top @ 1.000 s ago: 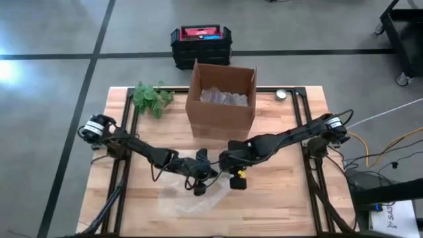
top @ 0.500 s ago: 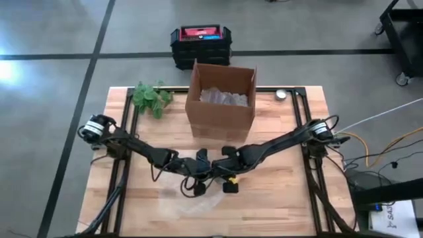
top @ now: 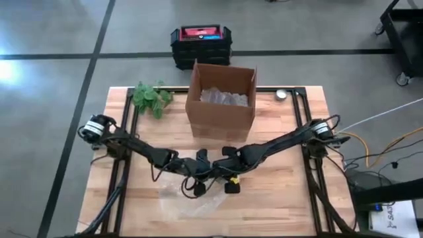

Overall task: Wrap mug
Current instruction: Wrap the yellow cup in bubble wrap

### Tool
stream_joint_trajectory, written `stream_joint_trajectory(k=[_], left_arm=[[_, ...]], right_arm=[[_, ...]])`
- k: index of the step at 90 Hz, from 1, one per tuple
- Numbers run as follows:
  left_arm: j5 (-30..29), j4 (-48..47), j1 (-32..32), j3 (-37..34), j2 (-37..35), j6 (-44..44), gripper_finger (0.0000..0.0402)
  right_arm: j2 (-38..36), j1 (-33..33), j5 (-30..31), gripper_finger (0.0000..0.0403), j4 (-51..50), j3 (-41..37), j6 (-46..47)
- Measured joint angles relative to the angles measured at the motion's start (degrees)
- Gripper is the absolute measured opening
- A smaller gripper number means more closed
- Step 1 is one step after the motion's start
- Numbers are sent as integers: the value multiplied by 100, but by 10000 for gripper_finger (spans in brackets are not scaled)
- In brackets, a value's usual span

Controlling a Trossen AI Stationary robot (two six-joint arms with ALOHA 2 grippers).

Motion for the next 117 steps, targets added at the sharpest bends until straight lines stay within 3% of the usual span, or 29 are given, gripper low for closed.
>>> stream_joint_trajectory(k=[25,57,92,117], left_arm=[[0,4,0,0,-2,-1,21],[0,26,0,0,-2,0,21],[-9,22,0,0,-2,2,21],[-1,6,0,0,-4,-18,21]], right_arm=[[-512,46,-724,2,-21,9,-90],[391,42,-1113,2,234,-24,-157],[960,21,-570,2,699,-15,-535],[592,61,-490,2,262,171,-376]])
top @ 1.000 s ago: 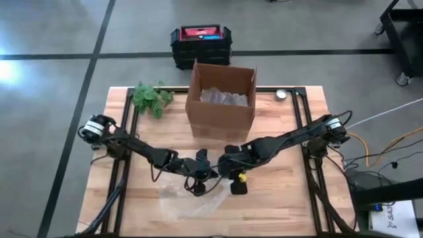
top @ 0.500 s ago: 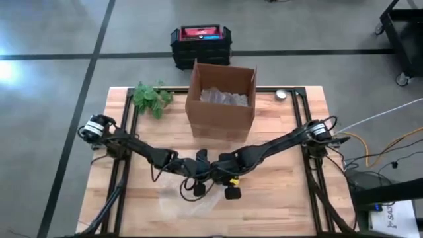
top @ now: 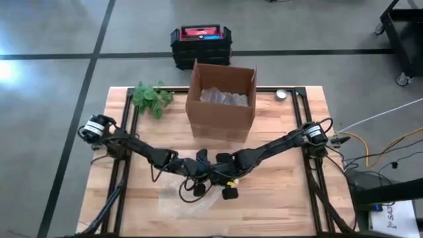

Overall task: Wrap mug
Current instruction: Wrap the yellow cup in bubble wrap

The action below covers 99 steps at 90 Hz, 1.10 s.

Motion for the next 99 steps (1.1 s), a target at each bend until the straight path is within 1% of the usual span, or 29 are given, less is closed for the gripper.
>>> stream_joint_trajectory(k=[15,23,29,45,58,70,85,99], left_arm=[[27,-8,0,0,-7,-6,21],[54,-1,0,0,-7,-6,21],[56,0,0,0,-7,-6,21],[81,8,0,0,-5,-4,21],[98,25,2,2,-2,-4,21],[102,40,2,2,-1,-6,21],[102,21,0,2,-1,-4,21],[104,21,0,2,-1,-4,21]], right_arm=[[-668,47,-27,2,-270,76,29],[-792,46,48,2,-418,51,37],[-794,36,247,2,-399,11,42],[-534,33,325,2,-379,-221,46],[-255,36,551,2,-287,-347,140],[-6,36,559,2,130,-400,134],[153,36,526,2,575,-411,75],[73,33,483,2,499,-428,81]])
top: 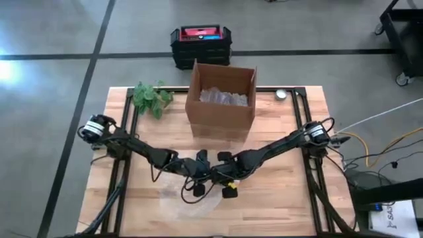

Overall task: Wrap mug
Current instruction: Wrap the yellow cup in bubble wrap

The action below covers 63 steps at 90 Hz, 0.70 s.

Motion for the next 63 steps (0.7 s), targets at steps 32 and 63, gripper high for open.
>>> stream_joint_trajectory(k=[32,63], left_arm=[[5,-9,0,0,0,0,21],[2,-17,0,0,0,0,21]], right_arm=[[-1220,50,-165,2,-868,51,262],[-1051,236,-781,2,-436,-58,283]])
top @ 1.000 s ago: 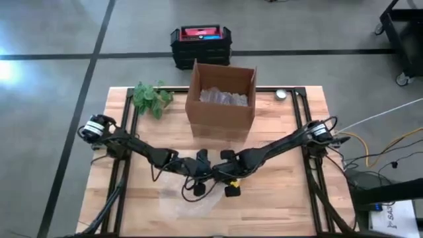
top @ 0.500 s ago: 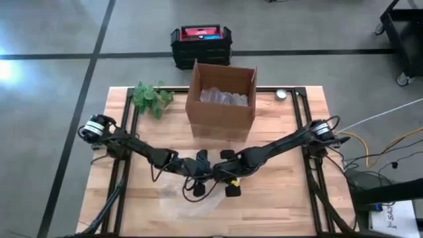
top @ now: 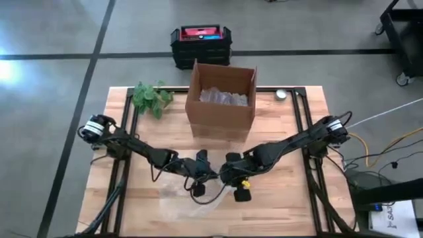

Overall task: Wrap mug
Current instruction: Wrap the yellow cup in bubble wrap

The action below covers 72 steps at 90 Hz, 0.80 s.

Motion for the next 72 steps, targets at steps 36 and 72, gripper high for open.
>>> stream_joint_trajectory(k=[36,72], left_arm=[[-4,15,0,0,0,0,21],[-7,11,2,0,0,0,21]], right_arm=[[831,-74,608,2,295,31,-440],[1225,-192,581,2,731,21,-382]])
